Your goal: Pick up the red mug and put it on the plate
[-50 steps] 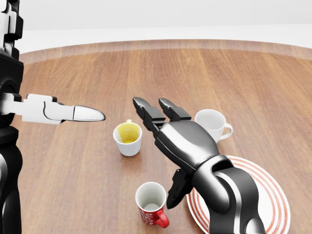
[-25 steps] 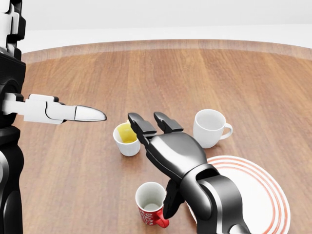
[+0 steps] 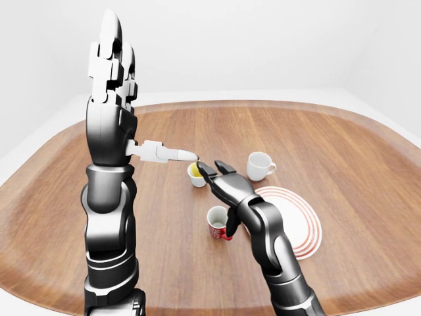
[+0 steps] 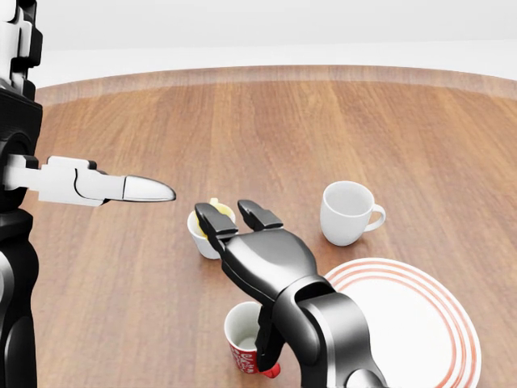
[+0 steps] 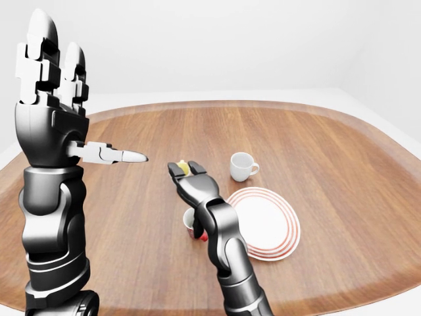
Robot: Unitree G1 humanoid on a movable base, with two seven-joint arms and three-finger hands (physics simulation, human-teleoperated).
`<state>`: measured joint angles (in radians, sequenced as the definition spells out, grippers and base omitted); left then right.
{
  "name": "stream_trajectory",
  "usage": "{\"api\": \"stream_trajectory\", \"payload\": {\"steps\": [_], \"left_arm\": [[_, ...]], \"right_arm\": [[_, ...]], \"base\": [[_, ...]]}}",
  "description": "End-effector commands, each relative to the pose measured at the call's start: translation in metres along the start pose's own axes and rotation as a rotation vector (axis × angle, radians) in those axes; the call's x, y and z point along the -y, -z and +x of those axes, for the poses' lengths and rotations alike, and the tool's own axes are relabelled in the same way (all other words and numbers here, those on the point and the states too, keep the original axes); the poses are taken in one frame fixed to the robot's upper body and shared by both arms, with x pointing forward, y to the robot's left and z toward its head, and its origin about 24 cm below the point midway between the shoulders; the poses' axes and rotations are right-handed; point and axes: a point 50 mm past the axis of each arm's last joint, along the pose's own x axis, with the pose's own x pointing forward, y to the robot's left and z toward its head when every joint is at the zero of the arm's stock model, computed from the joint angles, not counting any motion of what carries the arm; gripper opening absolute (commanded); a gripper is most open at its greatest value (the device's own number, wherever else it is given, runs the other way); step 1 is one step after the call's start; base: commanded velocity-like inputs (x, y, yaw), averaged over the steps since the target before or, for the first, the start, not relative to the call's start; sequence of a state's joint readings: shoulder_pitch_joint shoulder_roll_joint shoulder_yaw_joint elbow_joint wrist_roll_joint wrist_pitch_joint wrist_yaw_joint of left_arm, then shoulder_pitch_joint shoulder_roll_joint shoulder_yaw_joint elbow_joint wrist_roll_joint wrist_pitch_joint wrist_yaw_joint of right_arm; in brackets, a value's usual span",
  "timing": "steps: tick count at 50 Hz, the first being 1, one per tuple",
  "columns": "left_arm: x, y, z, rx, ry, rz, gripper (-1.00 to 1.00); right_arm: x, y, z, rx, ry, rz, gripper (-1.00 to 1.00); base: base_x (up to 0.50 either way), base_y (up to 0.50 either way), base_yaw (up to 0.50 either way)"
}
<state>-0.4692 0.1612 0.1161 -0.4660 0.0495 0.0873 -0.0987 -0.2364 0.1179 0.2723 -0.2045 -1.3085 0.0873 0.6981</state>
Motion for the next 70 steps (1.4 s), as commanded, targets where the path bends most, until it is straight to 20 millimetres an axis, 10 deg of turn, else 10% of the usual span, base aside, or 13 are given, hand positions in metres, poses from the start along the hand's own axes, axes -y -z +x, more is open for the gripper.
{"api": "stream_trajectory", "payload": {"steps": [1, 27, 70], "left_arm": [[0.000, 0.000, 0.000, 0.001, 0.001, 0.001, 1.00], [-0.002, 0.005, -0.003, -0.026, -0.006, -0.007, 1.00], [-0.002, 0.013, -0.008, -0.064, -0.011, -0.018, 1.00]], "right_arm": [[-0.017, -0.002, 0.006, -0.005, -0.072, 0.000, 1.00], [-0.060, 0.010, 0.019, -0.043, -0.266, 0.037, 1.00], [-0.069, 0.018, 0.043, -0.073, -0.309, 0.031, 1.00]], "base": [[0.00, 0.00, 0.00], [0.00, 0.00, 0.00], [0.00, 0.00, 0.00]]}}
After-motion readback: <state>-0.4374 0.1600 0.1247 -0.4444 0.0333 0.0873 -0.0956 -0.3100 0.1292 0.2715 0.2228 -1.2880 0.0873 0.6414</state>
